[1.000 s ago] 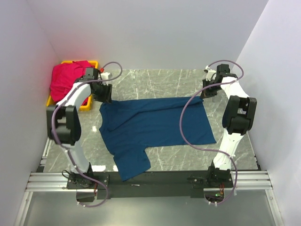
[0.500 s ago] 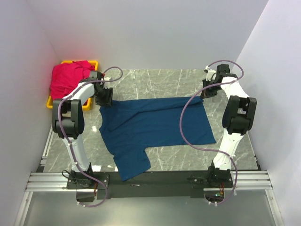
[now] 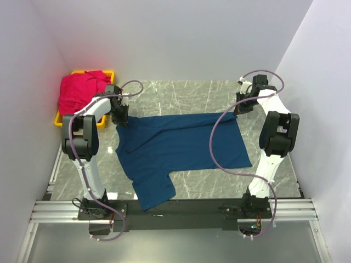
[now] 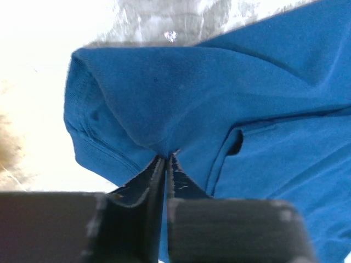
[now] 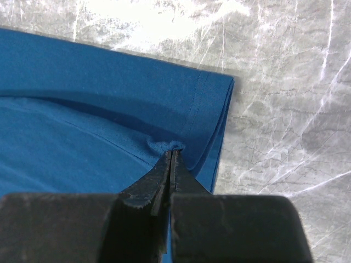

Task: Fold and stack the t-shirts
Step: Fold the tshirt

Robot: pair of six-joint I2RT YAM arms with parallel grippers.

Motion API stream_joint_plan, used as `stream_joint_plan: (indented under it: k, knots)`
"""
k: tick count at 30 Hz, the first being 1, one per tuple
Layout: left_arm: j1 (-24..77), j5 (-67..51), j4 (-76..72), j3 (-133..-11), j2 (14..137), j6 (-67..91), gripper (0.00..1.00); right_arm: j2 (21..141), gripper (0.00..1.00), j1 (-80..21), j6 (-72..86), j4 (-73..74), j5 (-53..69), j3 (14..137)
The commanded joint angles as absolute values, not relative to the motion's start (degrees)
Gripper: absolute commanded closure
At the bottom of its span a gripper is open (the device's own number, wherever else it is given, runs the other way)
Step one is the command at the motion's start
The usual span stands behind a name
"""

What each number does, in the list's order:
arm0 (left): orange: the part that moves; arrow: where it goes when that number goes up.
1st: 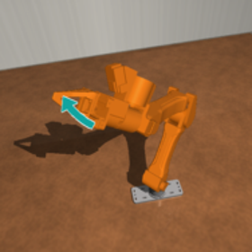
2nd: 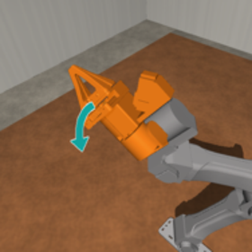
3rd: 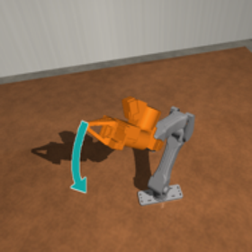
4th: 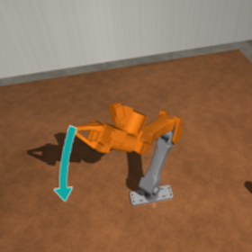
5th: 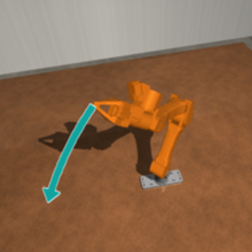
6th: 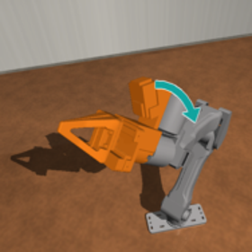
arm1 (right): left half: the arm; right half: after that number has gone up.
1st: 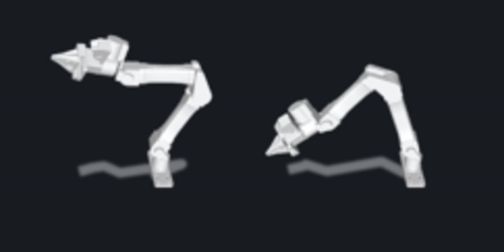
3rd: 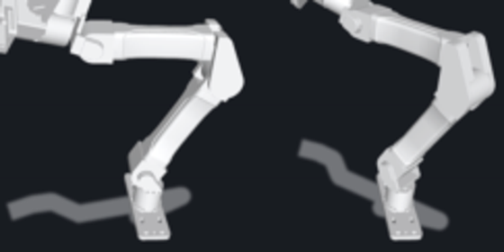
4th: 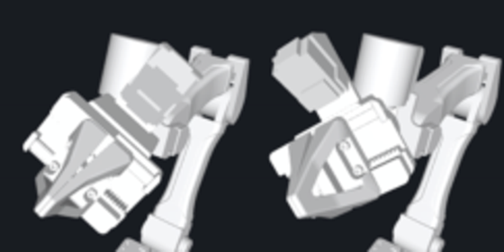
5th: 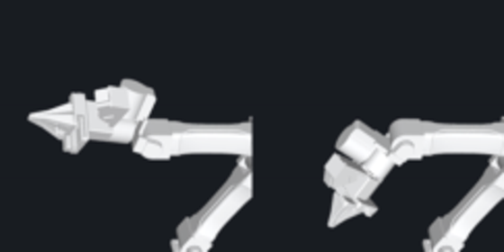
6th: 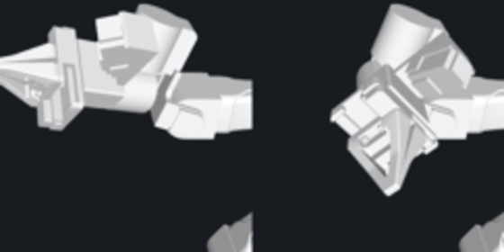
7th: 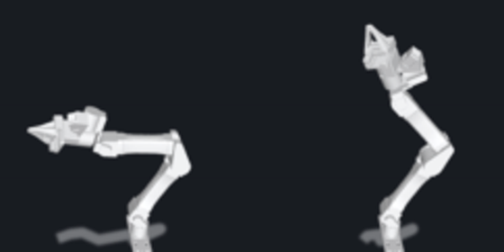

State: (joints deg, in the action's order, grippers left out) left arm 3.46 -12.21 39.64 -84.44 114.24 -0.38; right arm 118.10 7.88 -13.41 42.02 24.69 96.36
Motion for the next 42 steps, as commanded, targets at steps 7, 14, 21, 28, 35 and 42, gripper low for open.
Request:
stream_joint_plan:
  k: [7,14,21,28,35,42]
  knots:
    - [3.60,-11.17,44.29,-80.69,106.26,-0.44,1.00,115.58,1.00,8.61,-15.29,41.92,23.47,95.89]
    - [3.16,-9.50,46.23,-78.31,105.64,2.63,1.00,115.66,1.00,9.05,-16.17,42.28,22.94,95.63]
    - [3.16,-10.63,45.70,-79.19,110.21,3.78,0.99,116.72,1.00,9.05,-16.17,41.84,22.85,94.57]
    - [2.37,-15.79,44.83,-78.58,106.45,1.33,0.59,118.21,1.00,8.70,-16.26,42.27,22.85,94.83]
    - [6.50,-21.10,45.09,-78.75,99.58,-7.64,0.44,119.00,1.00,8.44,-17.14,44.21,22.76,95.71]
    - [11.95,-16.97,42.63,-82.70,104.75,-6.86,0.44,118.92,1.00,8.44,-17.31,44.73,22.41,95.80]
